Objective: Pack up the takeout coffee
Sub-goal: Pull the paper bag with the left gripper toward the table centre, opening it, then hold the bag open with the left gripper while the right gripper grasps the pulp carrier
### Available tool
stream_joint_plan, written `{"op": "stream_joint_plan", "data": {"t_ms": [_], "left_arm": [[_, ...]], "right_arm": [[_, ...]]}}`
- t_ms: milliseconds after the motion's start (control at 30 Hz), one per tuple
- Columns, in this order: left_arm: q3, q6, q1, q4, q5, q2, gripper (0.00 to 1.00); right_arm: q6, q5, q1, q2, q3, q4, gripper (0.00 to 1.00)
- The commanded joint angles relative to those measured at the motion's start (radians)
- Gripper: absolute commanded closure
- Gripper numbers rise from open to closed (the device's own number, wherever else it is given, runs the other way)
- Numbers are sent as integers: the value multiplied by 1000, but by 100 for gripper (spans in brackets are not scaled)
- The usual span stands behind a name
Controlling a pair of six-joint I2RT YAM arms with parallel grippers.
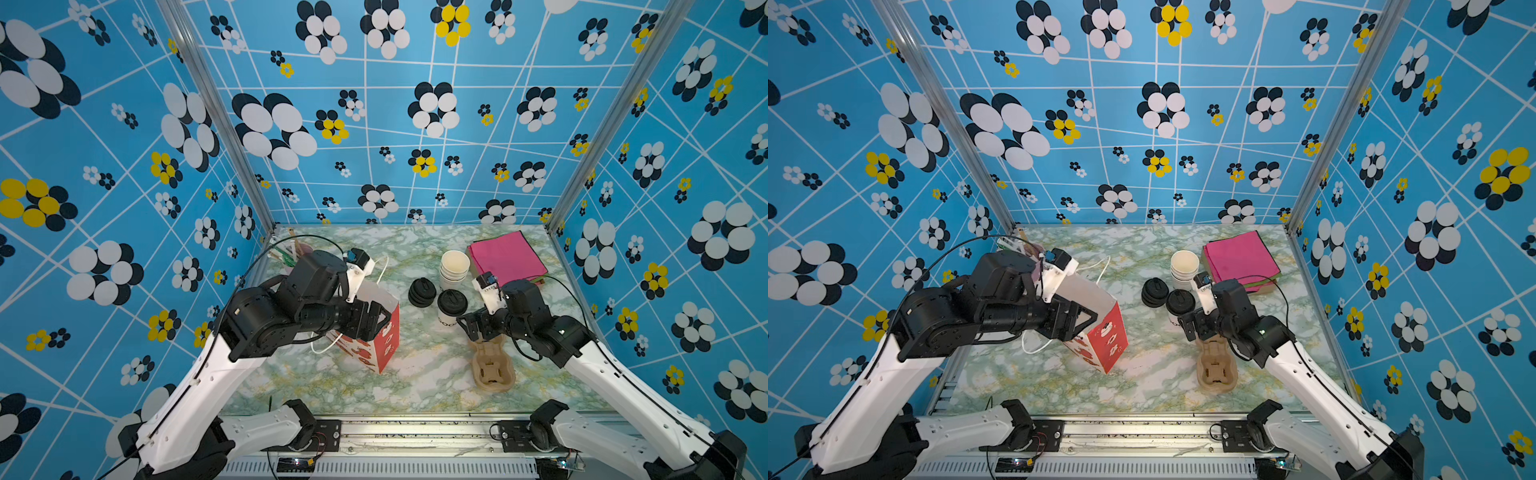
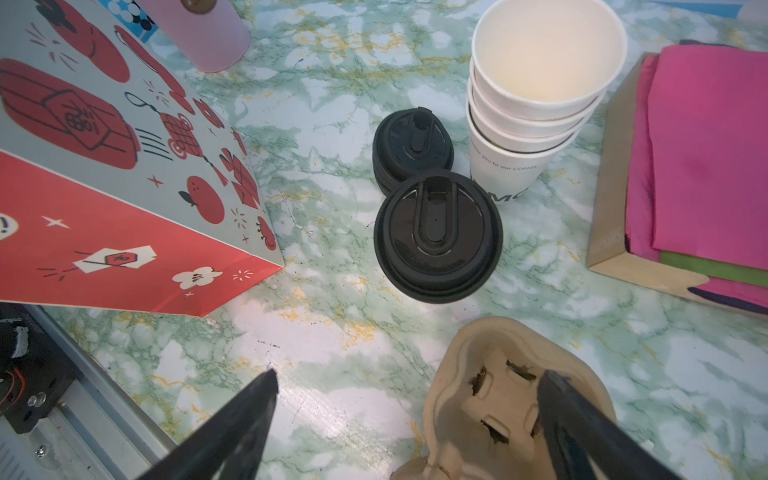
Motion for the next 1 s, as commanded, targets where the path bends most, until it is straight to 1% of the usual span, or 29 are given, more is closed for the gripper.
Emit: {"op": "stream_joint_plan", "data": {"t_ms": [0, 167, 233, 367, 500, 633, 867, 967], "left_arm": [[14, 50, 40, -114, -93, -1, 17], [-1, 113, 115, -153, -197, -27, 17], [-15, 141, 158, -142, -212, -40, 17], [-52, 180, 252, -91, -200, -54, 17], [-100, 208, 313, -35, -178, -59, 17], [-149, 223, 356, 25, -136, -72, 17], [-237, 213, 393, 107, -68, -105, 17], [-268, 211, 400, 122, -66, -128, 17]], "right_arm": [[84, 93, -5, -18, 44, -133, 1], [220, 207, -5, -48, 28, -200, 1], [242, 215, -5, -62, 20, -222, 1], [283, 189, -5, -60, 25, -269, 1], [331, 224, -5, -28, 29, -358, 4], [378, 237, -5, -15, 13, -425, 14], [432, 164, -5, -1, -28, -460, 28], [447, 138, -5, 19, -28, -449, 31]]}}
